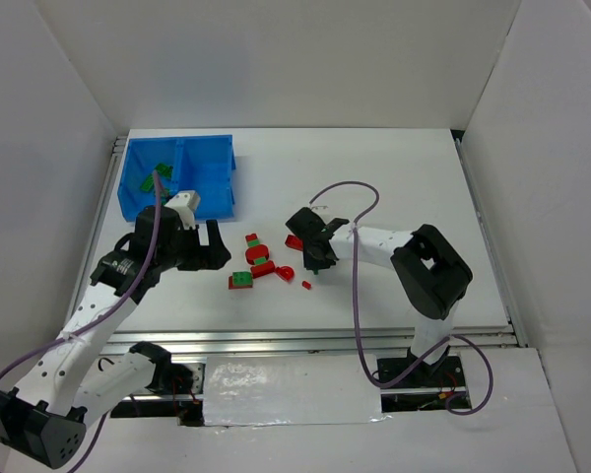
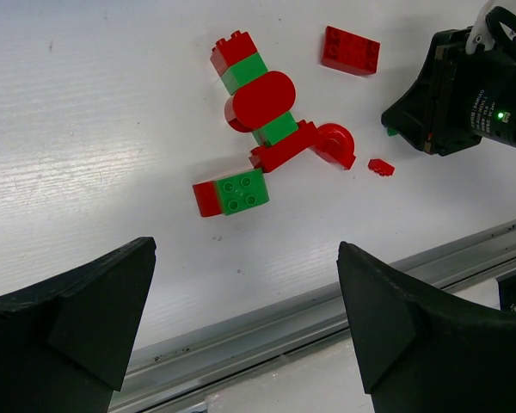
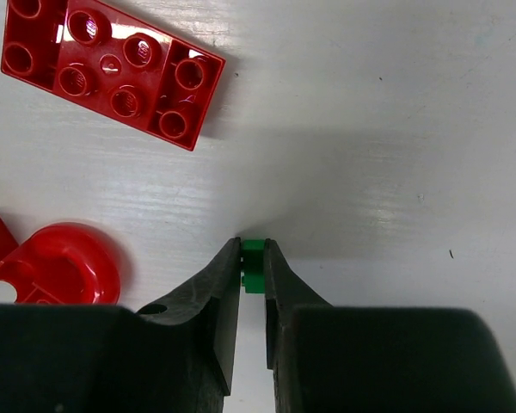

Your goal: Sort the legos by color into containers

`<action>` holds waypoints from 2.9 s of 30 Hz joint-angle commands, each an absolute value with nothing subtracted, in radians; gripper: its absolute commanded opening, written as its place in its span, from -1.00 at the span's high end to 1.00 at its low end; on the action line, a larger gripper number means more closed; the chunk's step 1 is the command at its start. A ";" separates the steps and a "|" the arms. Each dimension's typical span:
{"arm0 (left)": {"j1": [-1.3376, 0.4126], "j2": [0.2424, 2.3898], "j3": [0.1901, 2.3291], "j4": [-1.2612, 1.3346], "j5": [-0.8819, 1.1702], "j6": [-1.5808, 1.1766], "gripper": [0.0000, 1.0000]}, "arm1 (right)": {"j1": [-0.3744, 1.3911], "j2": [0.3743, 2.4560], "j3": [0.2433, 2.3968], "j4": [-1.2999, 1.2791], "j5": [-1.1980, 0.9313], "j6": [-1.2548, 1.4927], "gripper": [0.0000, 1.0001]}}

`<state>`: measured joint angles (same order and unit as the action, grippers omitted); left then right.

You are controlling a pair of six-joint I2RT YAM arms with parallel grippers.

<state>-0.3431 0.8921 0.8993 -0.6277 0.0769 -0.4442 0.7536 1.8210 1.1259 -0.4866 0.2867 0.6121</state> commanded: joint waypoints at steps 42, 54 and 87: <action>-0.580 0.841 0.661 0.526 0.779 -0.799 -0.18 | 0.927 0.970 0.807 0.321 -0.221 0.858 1.00; -0.580 0.824 0.680 0.511 0.765 -0.789 0.11 | 0.934 0.953 0.775 0.382 -0.247 0.810 1.00; -0.581 0.816 0.752 0.393 0.727 -0.724 0.64 | 0.934 0.933 0.753 0.334 -0.221 0.712 1.00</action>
<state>-0.5751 0.8188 0.6964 0.3466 0.7368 -0.7574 0.9272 0.9401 0.7715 0.3187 -0.2382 0.7376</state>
